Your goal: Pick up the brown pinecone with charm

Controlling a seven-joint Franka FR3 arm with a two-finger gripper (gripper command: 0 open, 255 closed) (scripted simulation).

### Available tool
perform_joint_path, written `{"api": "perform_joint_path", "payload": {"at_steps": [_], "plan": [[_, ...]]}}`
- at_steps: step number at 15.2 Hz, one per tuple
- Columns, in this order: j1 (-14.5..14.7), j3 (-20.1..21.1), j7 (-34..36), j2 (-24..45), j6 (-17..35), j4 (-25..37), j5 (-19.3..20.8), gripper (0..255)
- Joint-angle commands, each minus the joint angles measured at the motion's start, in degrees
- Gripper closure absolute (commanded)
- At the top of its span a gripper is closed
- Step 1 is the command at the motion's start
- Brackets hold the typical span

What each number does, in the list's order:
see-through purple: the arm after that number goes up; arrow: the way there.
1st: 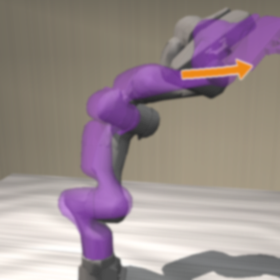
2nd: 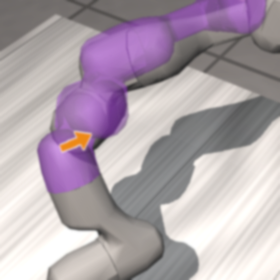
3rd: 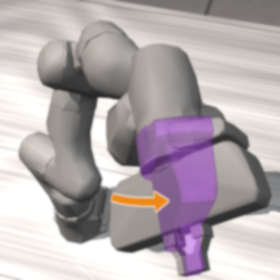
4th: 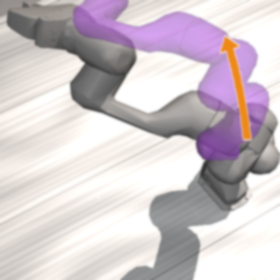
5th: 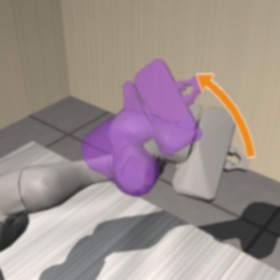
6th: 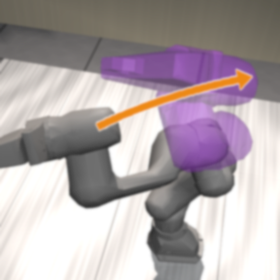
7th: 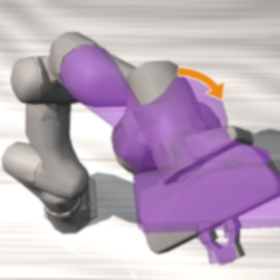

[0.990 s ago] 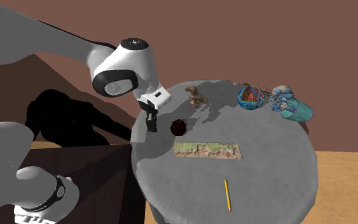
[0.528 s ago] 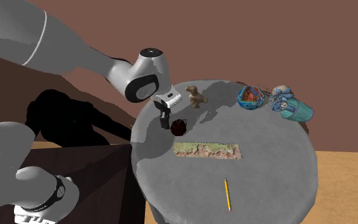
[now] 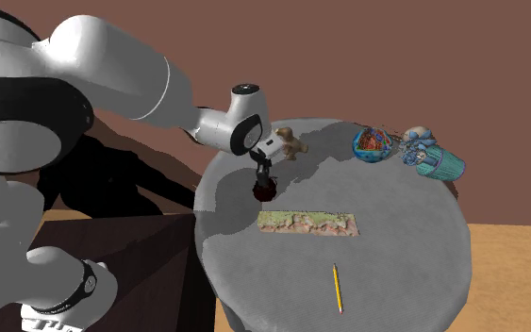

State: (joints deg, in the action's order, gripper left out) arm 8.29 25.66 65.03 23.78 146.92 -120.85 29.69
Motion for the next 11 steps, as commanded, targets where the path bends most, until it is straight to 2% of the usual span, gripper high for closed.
{"api": "perform_joint_path", "payload": {"at_steps": [1, 9, 10, 11], "plan": [[1.37, -1.47, 1.85, 2.4, 0.43, 1.89, 2.01, 0], [3.37, -4.16, 4.74, 6.51, 3.54, 2.63, 5.57, 0], [3.31, -4.13, 4.69, 6.44, 3.55, 2.56, 5.53, 255], [3.3, -4.09, 4.67, 6.37, 3.5, 2.55, 5.49, 255]]}}
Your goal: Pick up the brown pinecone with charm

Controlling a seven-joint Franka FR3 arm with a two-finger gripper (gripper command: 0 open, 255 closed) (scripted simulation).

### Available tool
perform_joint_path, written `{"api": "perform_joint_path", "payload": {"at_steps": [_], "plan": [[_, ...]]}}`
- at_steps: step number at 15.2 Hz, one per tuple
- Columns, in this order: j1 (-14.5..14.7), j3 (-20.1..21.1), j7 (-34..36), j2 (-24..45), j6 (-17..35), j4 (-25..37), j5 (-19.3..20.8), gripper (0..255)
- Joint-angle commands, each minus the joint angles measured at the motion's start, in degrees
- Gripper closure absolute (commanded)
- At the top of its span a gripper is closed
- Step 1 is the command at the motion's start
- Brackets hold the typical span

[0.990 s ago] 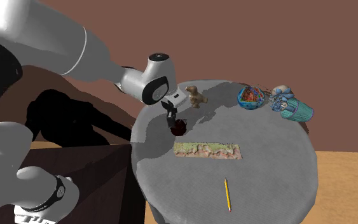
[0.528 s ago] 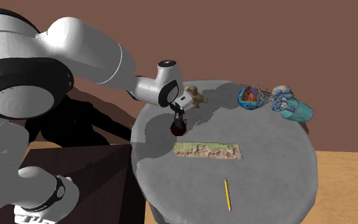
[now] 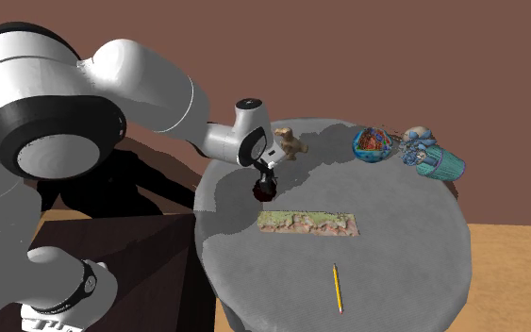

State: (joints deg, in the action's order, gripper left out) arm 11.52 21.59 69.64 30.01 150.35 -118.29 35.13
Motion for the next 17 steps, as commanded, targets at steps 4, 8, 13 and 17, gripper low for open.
{"api": "perform_joint_path", "payload": {"at_steps": [4, 8, 13, 17], "plan": [[0.07, -0.05, 0.1, 0.14, 0.14, -0.08, 0.09, 255], [0.14, -0.09, 0.14, 0.28, 0.11, 0.07, 0.13, 255], [-1.41, 1.99, -2.05, -2.87, -2.24, -0.54, -2.55, 255], [-2.56, 3.55, -3.83, -5.31, -4.19, -0.81, -4.79, 255]]}}
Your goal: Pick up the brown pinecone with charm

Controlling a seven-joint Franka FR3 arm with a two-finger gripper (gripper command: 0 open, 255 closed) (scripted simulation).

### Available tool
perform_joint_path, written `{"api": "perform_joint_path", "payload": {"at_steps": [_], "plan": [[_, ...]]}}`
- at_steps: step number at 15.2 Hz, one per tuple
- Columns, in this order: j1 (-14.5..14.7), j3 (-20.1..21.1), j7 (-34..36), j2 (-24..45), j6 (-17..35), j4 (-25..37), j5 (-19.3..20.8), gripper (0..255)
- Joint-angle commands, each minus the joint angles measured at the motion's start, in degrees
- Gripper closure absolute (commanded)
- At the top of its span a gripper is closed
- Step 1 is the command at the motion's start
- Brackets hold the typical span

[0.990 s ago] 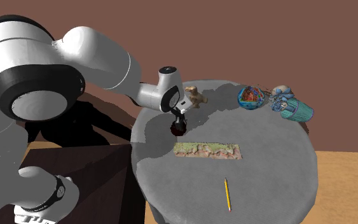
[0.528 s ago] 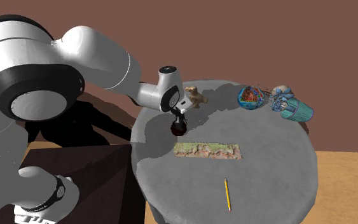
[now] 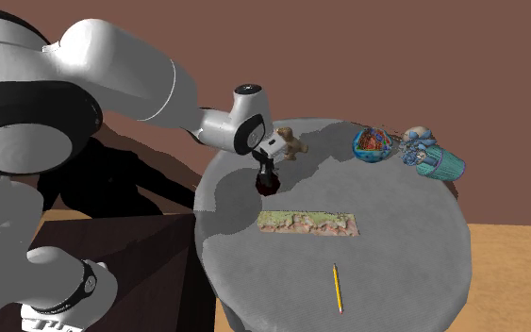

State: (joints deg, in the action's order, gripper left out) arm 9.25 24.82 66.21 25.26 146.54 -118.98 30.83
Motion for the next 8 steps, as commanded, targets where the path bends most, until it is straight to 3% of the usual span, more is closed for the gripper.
{"api": "perform_joint_path", "payload": {"at_steps": [1, 8], "plan": [[-0.56, 0.69, -0.86, -1.16, -0.87, -0.14, -1.05, 255], [-1.86, 2.47, -3.16, -4.17, -3.52, -0.1, -3.99, 255]]}}
